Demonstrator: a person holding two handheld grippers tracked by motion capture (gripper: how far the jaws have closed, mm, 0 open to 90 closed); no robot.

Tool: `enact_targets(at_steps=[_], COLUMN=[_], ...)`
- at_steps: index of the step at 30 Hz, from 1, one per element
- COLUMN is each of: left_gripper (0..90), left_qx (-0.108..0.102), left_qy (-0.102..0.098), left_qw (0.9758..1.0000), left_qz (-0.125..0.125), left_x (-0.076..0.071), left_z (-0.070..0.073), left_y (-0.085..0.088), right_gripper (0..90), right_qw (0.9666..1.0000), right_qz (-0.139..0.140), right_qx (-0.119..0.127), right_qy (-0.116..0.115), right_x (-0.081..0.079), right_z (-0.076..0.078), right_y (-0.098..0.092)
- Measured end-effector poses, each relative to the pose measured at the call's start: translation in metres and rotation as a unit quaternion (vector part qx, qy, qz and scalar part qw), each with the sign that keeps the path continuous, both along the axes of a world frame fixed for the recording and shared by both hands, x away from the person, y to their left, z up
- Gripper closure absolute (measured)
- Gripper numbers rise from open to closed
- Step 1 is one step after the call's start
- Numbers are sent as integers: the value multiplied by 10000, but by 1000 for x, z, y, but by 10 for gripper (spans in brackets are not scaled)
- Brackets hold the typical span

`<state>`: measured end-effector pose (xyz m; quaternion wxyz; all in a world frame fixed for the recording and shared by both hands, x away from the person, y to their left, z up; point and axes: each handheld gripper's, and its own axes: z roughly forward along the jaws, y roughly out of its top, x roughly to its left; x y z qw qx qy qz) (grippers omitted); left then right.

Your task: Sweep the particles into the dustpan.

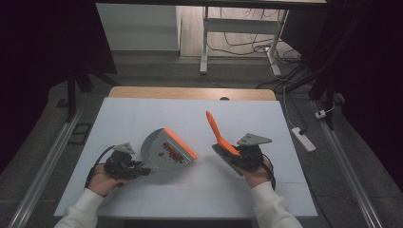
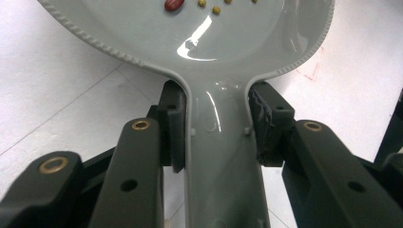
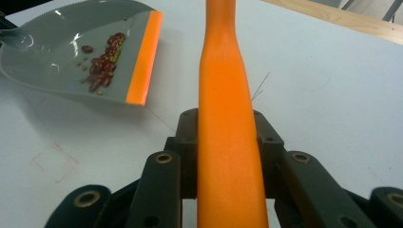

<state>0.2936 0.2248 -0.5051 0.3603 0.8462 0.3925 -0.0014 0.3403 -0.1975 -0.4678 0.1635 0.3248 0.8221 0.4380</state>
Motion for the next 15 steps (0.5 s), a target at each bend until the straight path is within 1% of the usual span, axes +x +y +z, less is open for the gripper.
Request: enact_targets(at_steps=[5,11,15], left_gripper=[617,617,617], left_qx=[-16,-116,-135], left_qy=[17,-11,-25], left_qw=[9999,9992,9987], left_qz=[166,378,497], left_x=[-4,-10,-12], left_z=[-1,0,0], left_y=[0,3,5], right_gripper=[699,699,699], right_qw=[10000,9999,9999], right_qz=[53,99,125], right_qx=[35,39,35], right_qy=[7,20,6], right_x=[0,-2,-3], right_z=[1,0,0], right_y=[-8,-15,-18])
